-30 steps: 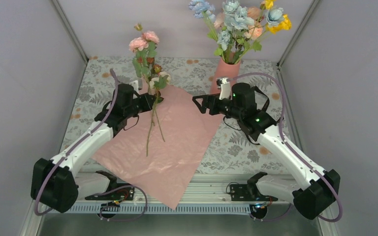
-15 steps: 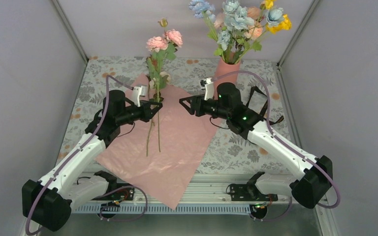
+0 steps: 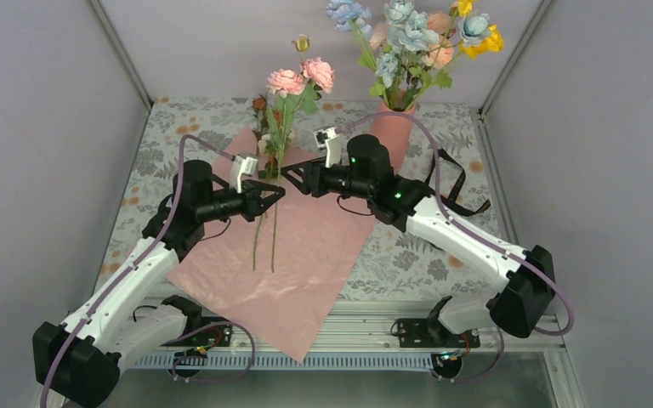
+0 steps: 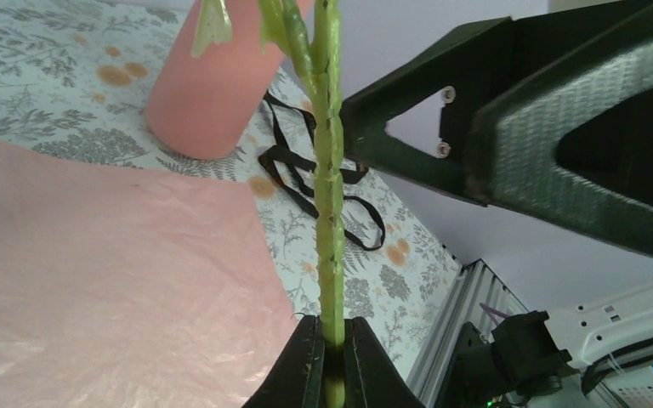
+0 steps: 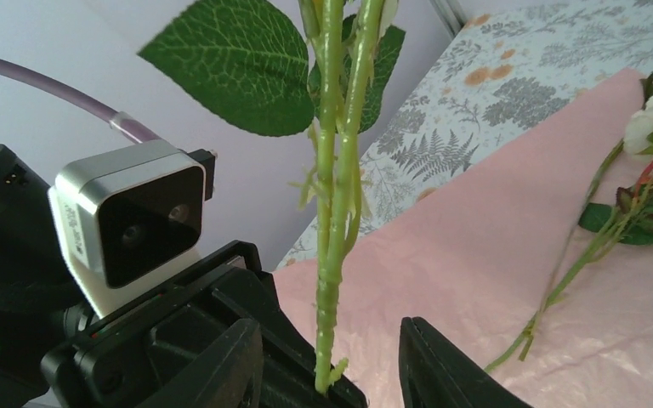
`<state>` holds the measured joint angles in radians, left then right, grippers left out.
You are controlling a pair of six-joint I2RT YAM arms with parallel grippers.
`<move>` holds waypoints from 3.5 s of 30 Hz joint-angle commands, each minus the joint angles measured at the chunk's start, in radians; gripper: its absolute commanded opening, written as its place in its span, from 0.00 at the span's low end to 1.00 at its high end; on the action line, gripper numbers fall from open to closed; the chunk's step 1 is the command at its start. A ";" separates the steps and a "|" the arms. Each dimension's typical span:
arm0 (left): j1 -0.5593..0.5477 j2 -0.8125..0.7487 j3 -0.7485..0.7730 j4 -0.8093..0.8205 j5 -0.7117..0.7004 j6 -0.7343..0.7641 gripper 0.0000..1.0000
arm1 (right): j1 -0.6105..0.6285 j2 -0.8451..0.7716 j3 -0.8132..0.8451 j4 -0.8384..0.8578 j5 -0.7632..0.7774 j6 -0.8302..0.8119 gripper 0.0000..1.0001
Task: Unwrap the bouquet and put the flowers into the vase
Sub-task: Pick up the fake flower from the wrapping paper, then insert the fake flower into the vase.
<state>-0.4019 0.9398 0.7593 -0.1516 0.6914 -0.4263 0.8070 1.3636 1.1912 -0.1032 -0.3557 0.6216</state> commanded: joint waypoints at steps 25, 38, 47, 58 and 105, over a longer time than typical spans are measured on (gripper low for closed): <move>-0.005 -0.058 0.026 -0.038 0.060 0.051 0.36 | 0.062 0.032 0.048 0.062 0.009 -0.034 0.04; -0.006 -0.121 0.106 -0.219 -0.086 0.129 1.00 | 0.078 -0.062 0.076 0.006 0.341 -0.328 0.04; -0.006 -0.115 0.151 -0.328 -0.183 0.215 1.00 | 0.076 -0.076 0.166 -0.003 0.802 -0.578 0.04; -0.006 -0.127 0.085 -0.319 -0.264 0.241 1.00 | -0.126 -0.035 0.374 -0.052 0.934 -0.605 0.04; -0.006 -0.189 0.068 -0.309 -0.262 0.247 1.00 | -0.469 0.148 0.390 0.012 0.785 -0.489 0.04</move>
<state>-0.4026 0.7677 0.8387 -0.4667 0.4290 -0.1940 0.3481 1.5249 1.6169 -0.0940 0.4351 0.0948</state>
